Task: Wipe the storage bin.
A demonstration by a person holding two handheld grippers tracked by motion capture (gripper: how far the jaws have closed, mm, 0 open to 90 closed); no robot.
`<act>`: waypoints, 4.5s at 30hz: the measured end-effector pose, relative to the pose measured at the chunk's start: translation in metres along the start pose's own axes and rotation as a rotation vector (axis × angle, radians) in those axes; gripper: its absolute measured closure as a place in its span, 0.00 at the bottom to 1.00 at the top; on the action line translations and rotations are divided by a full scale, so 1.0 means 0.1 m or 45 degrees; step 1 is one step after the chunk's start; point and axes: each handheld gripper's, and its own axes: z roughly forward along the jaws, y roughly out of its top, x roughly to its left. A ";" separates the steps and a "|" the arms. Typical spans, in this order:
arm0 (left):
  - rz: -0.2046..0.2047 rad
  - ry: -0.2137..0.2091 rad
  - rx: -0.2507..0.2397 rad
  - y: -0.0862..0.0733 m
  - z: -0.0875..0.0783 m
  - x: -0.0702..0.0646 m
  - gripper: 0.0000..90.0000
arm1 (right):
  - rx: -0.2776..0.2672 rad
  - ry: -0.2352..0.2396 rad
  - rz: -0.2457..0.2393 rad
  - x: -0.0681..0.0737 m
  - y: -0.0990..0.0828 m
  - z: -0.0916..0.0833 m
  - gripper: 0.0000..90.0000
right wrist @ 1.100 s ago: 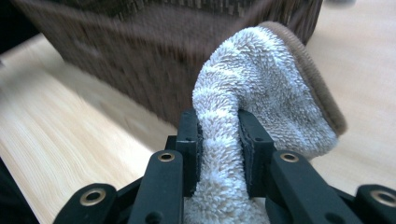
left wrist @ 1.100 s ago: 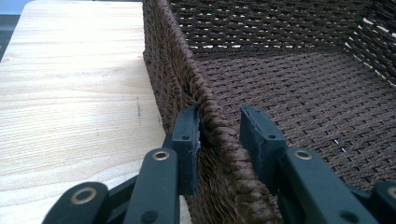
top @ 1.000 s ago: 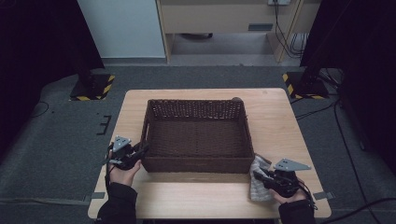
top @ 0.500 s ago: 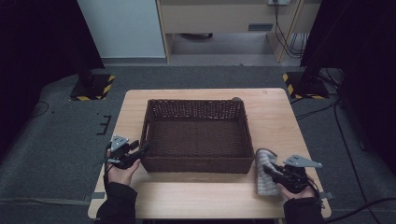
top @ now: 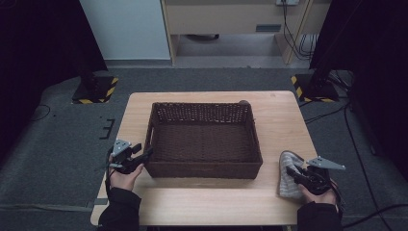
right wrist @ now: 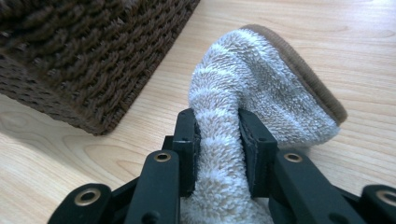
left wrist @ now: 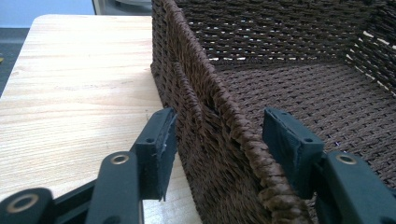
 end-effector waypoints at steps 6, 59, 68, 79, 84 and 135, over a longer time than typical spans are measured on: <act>0.004 -0.008 0.008 0.00 0.00 0.00 0.49 | 0.036 -0.024 -0.039 -0.02 -0.02 0.13 0.73; 0.006 -0.067 0.012 0.06 0.07 0.03 0.78 | -0.187 0.166 -0.191 0.66 0.95 0.59 0.52; 0.017 -0.057 -0.002 0.06 0.08 0.03 0.75 | -0.111 0.137 -0.226 0.68 0.92 0.72 0.61; 0.041 -0.048 -0.022 0.07 -0.11 -0.02 0.68 | -0.106 0.151 -0.182 0.74 0.83 0.60 0.61; 0.007 -0.042 -0.019 0.06 -0.10 0.00 0.74 | -0.090 0.145 -0.174 0.81 0.77 0.51 0.60; -0.019 0.030 -0.068 0.18 0.07 0.20 0.88 | -0.169 0.090 -0.162 0.68 0.95 0.63 0.48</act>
